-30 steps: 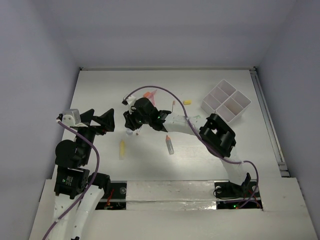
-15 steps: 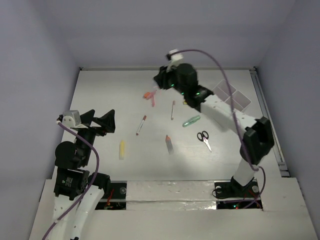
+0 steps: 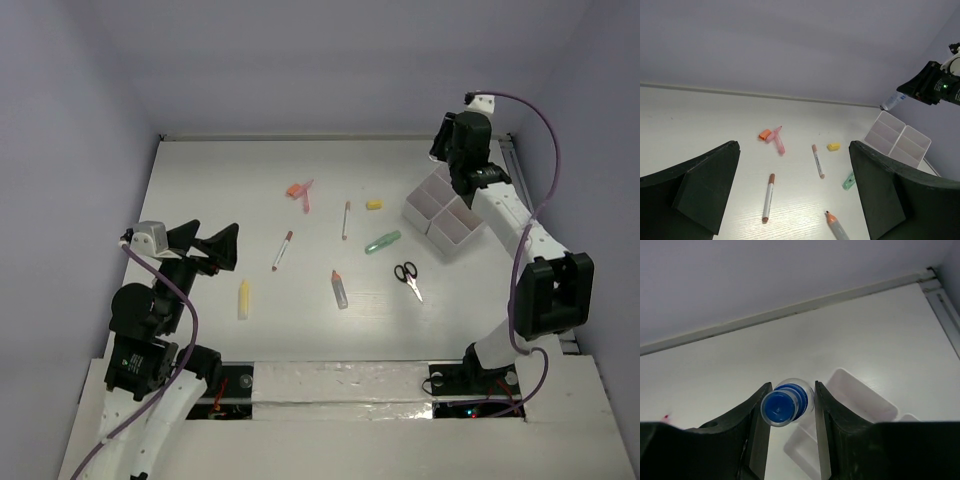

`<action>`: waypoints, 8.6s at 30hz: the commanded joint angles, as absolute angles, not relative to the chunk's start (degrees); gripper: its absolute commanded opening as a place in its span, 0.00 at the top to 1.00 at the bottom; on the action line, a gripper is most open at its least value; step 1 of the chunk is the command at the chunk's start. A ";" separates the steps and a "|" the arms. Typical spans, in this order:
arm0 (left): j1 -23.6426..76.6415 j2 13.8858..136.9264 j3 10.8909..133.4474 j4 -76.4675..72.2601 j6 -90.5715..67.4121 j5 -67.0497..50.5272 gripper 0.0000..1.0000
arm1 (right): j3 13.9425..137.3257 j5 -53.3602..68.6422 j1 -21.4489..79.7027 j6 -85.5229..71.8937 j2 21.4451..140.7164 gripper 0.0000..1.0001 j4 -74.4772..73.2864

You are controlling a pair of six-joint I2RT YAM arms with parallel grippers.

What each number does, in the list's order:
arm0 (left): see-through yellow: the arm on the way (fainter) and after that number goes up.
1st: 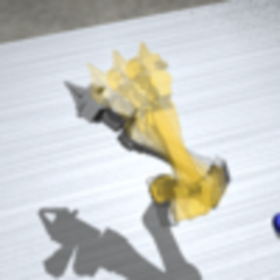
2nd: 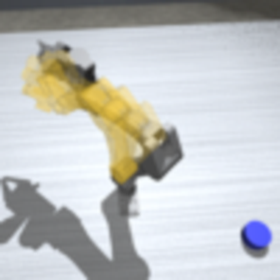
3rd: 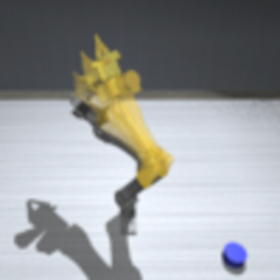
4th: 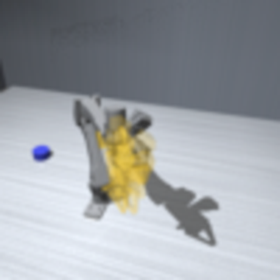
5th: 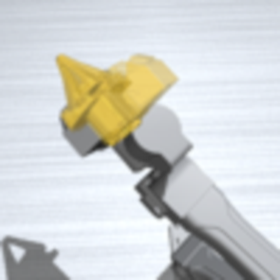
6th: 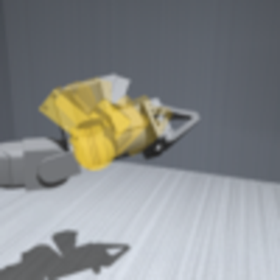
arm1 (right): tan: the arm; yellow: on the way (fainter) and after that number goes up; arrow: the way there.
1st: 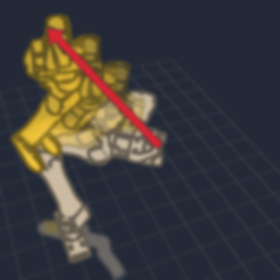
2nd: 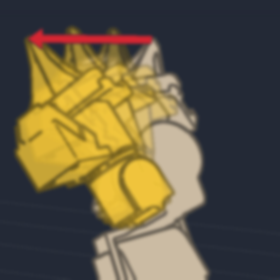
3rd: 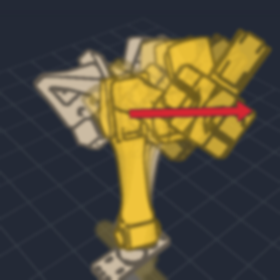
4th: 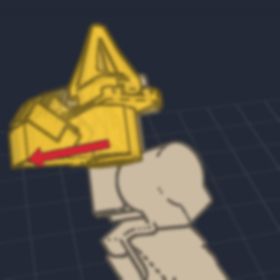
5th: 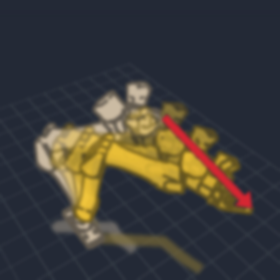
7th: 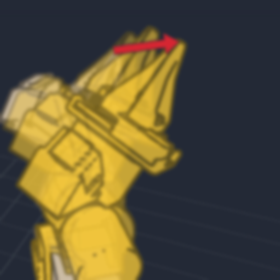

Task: Sort the stationery into containers
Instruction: Place the stationery in the storage box, then pick up the scissors from the center of the board, then place the scissors in the storage box, then pick up the pen from the center of the board.

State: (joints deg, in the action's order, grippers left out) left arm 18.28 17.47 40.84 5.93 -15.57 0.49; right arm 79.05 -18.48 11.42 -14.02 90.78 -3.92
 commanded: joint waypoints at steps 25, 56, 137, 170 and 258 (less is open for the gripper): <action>19.07 19.34 40.61 3.69 -15.47 0.26 0.10 | 79.98 -19.78 4.39 -15.11 97.29 0.98 -6.42; 19.07 17.49 40.52 3.52 -15.64 -1.67 0.10 | 61.27 -5.28 15.28 -20.39 79.02 0.77 -17.92; 20.13 17.58 40.69 3.96 -15.38 -1.14 0.09 | 64.08 -51.06 14.06 5.09 87.53 1.00 28.79; 20.13 18.11 40.69 3.95 -15.29 -1.41 0.09 | 54.32 -48.69 14.06 3.52 96.59 1.00 39.03; 12.13 23.99 40.52 3.08 -15.21 -4.83 0.40 | 79.37 -4.47 43.51 -13.53 101.25 0.94 -11.50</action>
